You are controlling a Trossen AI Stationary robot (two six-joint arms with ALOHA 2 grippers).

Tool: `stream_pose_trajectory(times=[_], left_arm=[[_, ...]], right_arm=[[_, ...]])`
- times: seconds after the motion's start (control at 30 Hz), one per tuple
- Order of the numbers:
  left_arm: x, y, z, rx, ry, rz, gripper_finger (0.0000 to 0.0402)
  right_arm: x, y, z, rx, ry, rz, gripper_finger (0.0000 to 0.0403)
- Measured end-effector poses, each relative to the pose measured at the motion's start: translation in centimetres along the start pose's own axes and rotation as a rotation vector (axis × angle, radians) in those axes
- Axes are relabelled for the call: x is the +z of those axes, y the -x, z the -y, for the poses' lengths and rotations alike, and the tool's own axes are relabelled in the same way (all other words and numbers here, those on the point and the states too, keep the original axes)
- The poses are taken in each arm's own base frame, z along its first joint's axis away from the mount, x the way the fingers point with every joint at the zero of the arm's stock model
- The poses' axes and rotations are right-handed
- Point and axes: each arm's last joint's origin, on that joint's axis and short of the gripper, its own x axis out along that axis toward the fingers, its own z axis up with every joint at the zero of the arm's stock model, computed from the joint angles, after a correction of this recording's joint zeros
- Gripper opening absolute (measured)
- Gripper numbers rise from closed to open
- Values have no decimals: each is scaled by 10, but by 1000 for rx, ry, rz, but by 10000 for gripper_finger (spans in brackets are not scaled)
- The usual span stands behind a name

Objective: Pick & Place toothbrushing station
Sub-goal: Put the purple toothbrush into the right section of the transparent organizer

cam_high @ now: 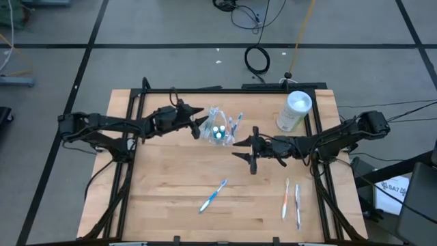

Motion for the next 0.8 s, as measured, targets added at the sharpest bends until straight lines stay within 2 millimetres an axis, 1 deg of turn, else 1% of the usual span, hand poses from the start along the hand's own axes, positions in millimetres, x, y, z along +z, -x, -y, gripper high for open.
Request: stream_pose_trajectory(times=[0.1,0.23,0.3,0.4,0.47,0.57,0.63,0.7,0.8], left_arm=[[10,10,0,-19,9,34,213],[24,21,1,-118,26,89,214],[28,25,3,-186,45,105,214],[31,30,5,-283,71,100,214],[31,33,6,-324,88,84,214],[28,33,8,-341,111,48,214],[28,33,10,-348,135,45,214],[29,34,11,-354,156,50,214],[26,34,12,-352,156,20,214]], right_arm=[[-3,-3,-1,2,1,3,160],[-6,-6,-1,4,-15,9,160],[-6,-7,-1,3,-12,5,160],[-5,-6,-2,7,-75,18,160],[-3,-3,-8,30,-112,20,160],[3,-4,-24,77,-116,-10,160],[12,-6,-36,94,-140,-58,160],[27,-8,-48,65,-141,-132,160],[47,-5,-64,-28,-143,-300,160]])
